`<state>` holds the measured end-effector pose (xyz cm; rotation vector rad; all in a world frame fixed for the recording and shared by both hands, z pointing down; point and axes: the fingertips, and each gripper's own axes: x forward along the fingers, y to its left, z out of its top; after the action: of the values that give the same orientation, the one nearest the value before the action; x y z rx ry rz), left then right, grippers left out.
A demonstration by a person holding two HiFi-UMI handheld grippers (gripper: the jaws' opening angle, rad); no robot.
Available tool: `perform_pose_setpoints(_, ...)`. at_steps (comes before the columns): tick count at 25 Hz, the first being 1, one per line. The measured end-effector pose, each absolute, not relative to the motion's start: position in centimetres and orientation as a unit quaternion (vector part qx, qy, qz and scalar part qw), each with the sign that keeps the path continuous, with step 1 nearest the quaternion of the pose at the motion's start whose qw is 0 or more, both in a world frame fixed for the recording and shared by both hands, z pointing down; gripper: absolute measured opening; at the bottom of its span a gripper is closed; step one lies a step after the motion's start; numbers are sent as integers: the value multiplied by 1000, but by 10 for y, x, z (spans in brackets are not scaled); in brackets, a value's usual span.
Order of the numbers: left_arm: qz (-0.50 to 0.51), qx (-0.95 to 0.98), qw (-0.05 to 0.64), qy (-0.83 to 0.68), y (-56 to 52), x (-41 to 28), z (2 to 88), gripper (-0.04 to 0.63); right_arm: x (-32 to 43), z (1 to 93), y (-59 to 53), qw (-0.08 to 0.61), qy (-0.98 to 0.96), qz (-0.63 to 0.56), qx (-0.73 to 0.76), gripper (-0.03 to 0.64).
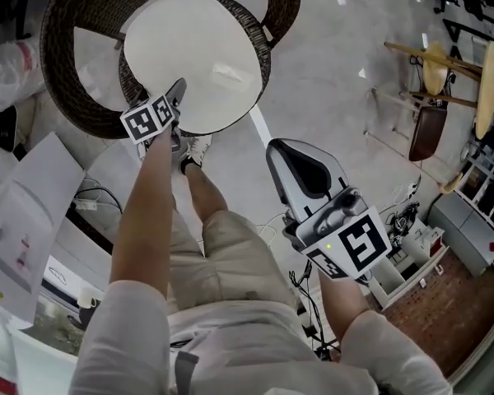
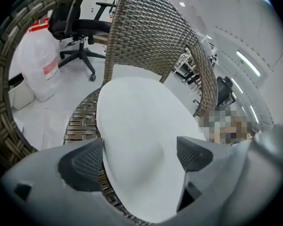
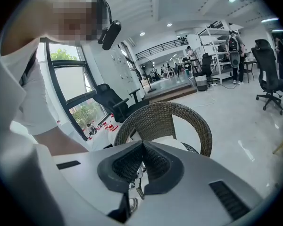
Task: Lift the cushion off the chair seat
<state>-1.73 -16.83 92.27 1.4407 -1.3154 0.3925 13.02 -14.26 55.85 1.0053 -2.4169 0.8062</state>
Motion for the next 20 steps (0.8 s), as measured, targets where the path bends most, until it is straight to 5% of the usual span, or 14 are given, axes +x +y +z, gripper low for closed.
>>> perform_pose_setpoints(10, 165, 584, 564, -559, -175, -25, 942, 478, 126, 567, -149, 207, -861, 297, 358, 2)
perform_pose_setpoints(13, 162, 560, 573, -576, -173, -36, 945, 349, 127, 571, -148, 208, -858, 300, 361, 2)
perform_pose_setpoints(20, 146, 550, 590, -573, -170, -44, 945, 242, 123, 576, -145, 208, -853, 310, 365, 2)
